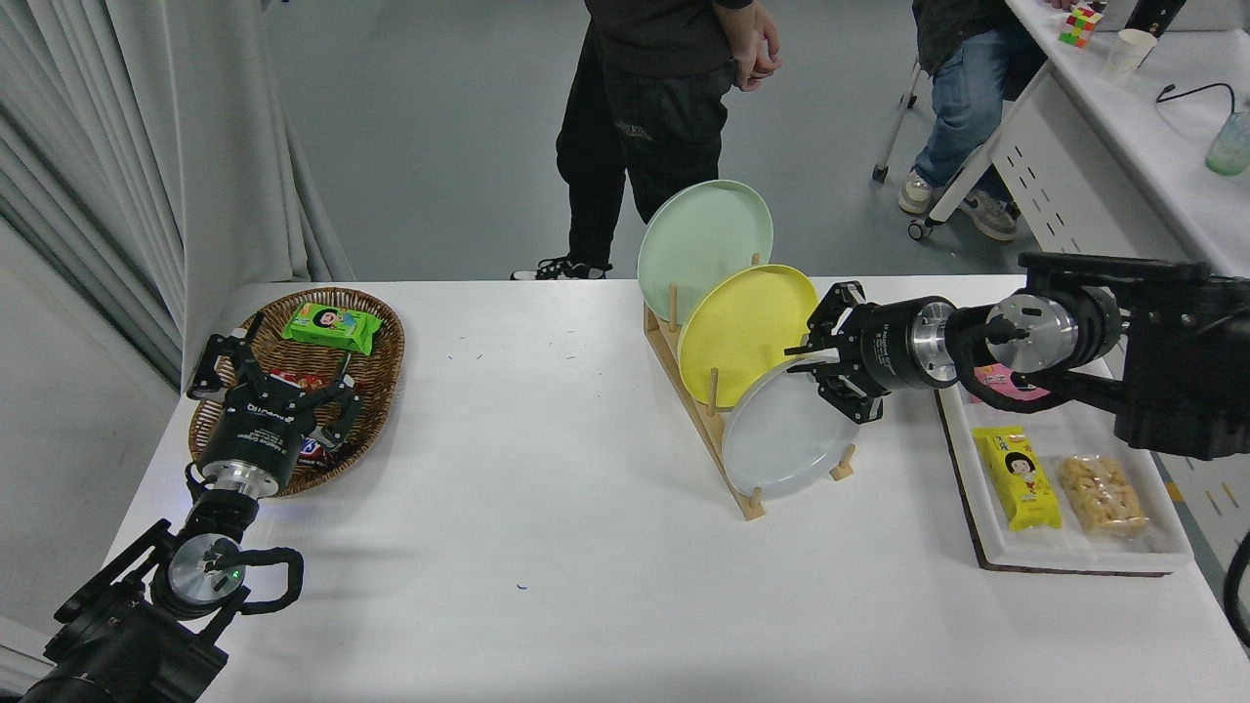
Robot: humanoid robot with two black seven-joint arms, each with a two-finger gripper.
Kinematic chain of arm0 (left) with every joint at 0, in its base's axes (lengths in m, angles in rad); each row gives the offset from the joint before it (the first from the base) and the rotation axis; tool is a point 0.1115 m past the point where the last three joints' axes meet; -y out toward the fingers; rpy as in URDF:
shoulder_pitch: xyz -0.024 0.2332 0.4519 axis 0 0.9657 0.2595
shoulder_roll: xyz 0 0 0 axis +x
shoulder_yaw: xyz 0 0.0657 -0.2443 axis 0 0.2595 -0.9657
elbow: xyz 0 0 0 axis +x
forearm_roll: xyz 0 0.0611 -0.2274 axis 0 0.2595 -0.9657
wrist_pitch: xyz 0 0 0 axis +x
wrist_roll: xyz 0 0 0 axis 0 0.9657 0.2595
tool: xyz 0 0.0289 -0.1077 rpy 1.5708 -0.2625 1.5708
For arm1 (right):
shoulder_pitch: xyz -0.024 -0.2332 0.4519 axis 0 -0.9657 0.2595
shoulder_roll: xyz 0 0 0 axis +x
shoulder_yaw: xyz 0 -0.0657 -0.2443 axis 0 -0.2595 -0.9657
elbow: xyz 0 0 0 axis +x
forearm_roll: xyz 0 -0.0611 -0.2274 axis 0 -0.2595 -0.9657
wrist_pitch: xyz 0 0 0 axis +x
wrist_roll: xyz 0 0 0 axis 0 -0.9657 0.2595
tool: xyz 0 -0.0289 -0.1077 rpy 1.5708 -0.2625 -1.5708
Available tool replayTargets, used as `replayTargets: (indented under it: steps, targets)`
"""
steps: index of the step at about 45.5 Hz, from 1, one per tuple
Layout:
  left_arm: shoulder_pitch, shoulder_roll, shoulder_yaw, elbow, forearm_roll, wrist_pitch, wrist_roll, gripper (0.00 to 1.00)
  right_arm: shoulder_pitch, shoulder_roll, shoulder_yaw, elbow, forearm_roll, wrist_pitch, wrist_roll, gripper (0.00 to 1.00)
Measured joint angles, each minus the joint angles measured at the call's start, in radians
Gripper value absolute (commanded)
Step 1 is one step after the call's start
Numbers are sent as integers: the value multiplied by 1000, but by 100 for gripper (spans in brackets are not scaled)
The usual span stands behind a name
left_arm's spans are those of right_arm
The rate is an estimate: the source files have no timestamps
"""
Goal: Place the plate on the table
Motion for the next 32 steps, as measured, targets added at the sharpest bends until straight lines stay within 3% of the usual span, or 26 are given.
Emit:
replayTargets:
  steps: [32]
  targets:
    - [0,0,0,0,0,0,0,98,7,-3,-3,3,0,1,-6,6]
